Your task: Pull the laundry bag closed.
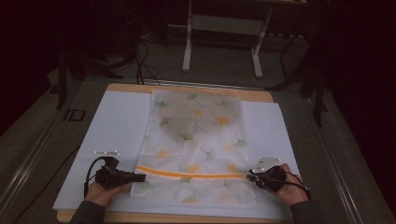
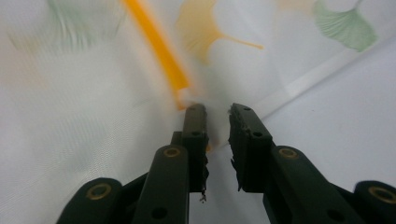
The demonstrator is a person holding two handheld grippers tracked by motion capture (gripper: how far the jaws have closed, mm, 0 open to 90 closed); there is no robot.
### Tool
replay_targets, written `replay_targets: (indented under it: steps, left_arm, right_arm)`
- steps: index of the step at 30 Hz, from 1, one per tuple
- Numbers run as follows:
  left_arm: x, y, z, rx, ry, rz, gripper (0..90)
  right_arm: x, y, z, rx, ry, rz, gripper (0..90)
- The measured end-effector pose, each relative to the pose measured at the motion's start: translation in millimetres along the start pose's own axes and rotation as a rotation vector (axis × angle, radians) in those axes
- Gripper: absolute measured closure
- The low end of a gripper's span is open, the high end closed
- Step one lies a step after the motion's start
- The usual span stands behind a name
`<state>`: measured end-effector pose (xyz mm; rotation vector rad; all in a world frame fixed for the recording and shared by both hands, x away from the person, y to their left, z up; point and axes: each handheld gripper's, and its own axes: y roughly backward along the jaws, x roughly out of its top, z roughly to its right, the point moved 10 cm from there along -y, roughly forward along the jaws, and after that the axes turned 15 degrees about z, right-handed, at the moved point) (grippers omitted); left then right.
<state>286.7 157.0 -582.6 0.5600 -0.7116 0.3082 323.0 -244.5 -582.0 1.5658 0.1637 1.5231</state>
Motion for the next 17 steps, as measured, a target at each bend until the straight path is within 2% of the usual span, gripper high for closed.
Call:
replay_targets:
  steps: [1, 6, 8, 17]
  left_arm:
    - [0.6, 0.6, -1.2, 0.012, -0.01, 0.003, 71.8]
    - [5.4, 5.9, -8.1, 0.092, -0.06, 0.032, 61.5]
    - [8.4, 10.1, -10.6, 0.122, -0.086, 0.051, 57.4]
    - [16.9, 21.9, -19.2, 0.219, -0.145, 0.093, 52.1]
  right_arm:
    - [1.7, 3.7, 2.4, 0.003, -0.034, 0.033, 71.2]
    - [4.2, 9.7, 11.6, -0.018, -0.132, 0.115, 63.7]
    - [2.7, 9.4, 15.0, -0.047, -0.145, 0.119, 61.2]
    - [2.1, 6.7, 21.7, -0.078, -0.182, 0.14, 58.5]
